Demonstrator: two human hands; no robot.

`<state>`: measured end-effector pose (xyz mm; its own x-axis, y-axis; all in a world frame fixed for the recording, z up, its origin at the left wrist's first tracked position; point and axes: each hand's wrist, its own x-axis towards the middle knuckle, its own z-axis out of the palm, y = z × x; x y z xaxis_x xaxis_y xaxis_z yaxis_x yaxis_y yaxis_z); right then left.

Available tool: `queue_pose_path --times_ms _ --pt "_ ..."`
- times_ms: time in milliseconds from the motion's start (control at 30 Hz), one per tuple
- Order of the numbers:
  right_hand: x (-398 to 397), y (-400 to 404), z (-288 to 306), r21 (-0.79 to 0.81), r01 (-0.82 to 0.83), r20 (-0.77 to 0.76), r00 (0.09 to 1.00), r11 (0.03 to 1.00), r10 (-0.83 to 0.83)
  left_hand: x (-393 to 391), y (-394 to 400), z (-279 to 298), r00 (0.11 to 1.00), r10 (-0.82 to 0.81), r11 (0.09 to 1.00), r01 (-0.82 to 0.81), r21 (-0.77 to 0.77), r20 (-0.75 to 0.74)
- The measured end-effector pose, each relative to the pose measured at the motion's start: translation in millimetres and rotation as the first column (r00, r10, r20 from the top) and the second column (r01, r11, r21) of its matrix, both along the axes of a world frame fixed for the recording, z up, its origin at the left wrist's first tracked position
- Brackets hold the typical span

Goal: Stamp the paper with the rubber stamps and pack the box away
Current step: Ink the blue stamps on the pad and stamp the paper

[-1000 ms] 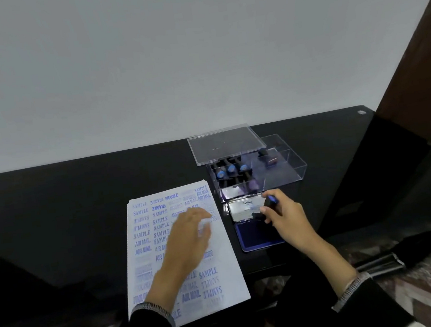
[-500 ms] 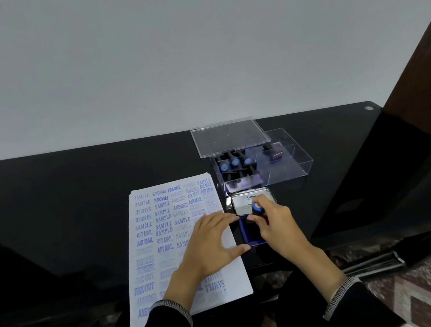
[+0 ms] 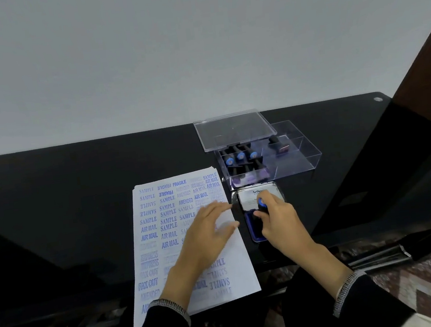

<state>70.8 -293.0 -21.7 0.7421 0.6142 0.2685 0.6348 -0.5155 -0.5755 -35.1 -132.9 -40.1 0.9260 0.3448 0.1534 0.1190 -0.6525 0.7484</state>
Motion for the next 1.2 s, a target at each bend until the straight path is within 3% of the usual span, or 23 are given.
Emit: queue_pose_path --times_ms 100,267,467,633,733,933,1200 --pt "-6.9 3.2 -4.0 -0.085 0.033 0.136 0.990 0.996 -0.021 -6.9 21.4 -2.3 0.993 0.098 0.990 -0.104 0.096 0.067" --pt "-11.7 11.2 -4.1 -0.077 0.085 0.279 0.958 0.993 -0.061 -21.6 52.7 0.0 0.953 0.303 0.935 -0.301 0.187 0.021" --pt "-8.4 7.0 -5.6 -0.015 0.080 0.089 0.993 0.997 -0.078 -33.4 63.1 -3.0 0.919 0.385 0.902 -0.354 0.248 -0.090" --pt "-4.8 5.1 -5.6 0.092 0.100 -0.060 0.994 0.991 -0.094 -38.2 60.4 -10.2 0.924 0.376 0.896 -0.341 0.283 -0.076" --pt "-5.6 5.0 -5.3 0.068 0.080 -0.055 0.996 0.995 -0.076 -38.0 59.5 -11.0 0.924 0.378 0.890 -0.343 0.299 -0.065" --pt "-13.7 9.2 -8.5 -0.024 0.090 0.107 0.991 0.996 -0.087 -38.0 58.1 -10.7 0.921 0.383 0.887 -0.346 0.306 -0.070" --pt "-5.5 7.3 -11.8 0.066 0.117 -0.043 0.993 0.991 -0.114 -37.1 58.5 -14.3 0.919 0.387 0.879 -0.345 0.329 -0.072"
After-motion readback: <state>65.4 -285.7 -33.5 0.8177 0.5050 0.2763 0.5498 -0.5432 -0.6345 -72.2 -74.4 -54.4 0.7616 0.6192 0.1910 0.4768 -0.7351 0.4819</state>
